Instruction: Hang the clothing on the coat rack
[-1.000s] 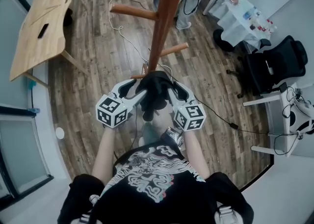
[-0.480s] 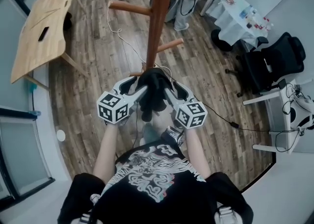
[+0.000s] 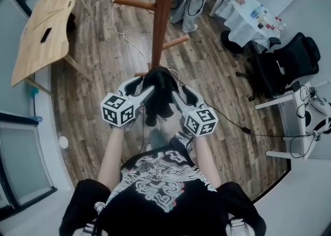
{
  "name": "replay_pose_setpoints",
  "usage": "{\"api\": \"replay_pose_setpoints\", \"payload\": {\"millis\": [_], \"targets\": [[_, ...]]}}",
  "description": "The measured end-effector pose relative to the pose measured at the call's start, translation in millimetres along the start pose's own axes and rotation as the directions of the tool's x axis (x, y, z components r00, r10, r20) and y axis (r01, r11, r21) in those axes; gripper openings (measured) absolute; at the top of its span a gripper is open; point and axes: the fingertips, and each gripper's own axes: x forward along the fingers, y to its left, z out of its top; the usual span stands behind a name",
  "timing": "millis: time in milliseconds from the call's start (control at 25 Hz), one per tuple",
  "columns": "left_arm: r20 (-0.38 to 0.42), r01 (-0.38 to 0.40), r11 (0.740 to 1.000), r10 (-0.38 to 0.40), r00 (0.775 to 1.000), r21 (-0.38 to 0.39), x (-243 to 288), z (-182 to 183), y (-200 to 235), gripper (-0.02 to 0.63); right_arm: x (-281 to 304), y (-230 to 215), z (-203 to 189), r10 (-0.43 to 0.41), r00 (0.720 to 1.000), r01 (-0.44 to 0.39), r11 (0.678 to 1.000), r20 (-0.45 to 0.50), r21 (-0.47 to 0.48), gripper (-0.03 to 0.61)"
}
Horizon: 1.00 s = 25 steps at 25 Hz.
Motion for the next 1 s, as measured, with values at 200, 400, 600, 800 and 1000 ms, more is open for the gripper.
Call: {"api": "replay_pose_setpoints", "payload": {"millis": [200,400,600,800,1000], "targets": [[0.005,0.004,1.000,-0.004,1.000,-0.004,-1.0,3.0,-5.7,0.238,-10.9,1.4,8.5,0.009,0.999,-0.010,1.000,0.036,0.012,0.201],[0.026,-0.012,1.000,0.011,1.000,0.015,-8.4,4.1,-12.6,0.171,-22.1,3.0,20.4,-0.018,0.996,0.020,0.999,0.083,-0.025,0.195],[0.037,-0.011,1.000,0.010,0.999,0.028,-13.3,6.0,-23.6,0.127,-36.2,3.9,27.0,-0.033,0.994,0.038,0.999,0.106,-0.039,0.167],[0.067,-0.071,0.991,0.063,0.996,0.111,-27.0,8.5,-29.2,-0.011,-52.1,7.8,38.4,-0.051,0.985,0.058,0.997,0.167,-0.041,-0.001],[0.069,-0.109,0.990,0.103,0.992,0.090,-38.2,2.4,-32.3,-0.011,-64.5,11.8,35.0,-0.062,0.985,0.070,0.997,0.161,-0.040,-0.001]]}}
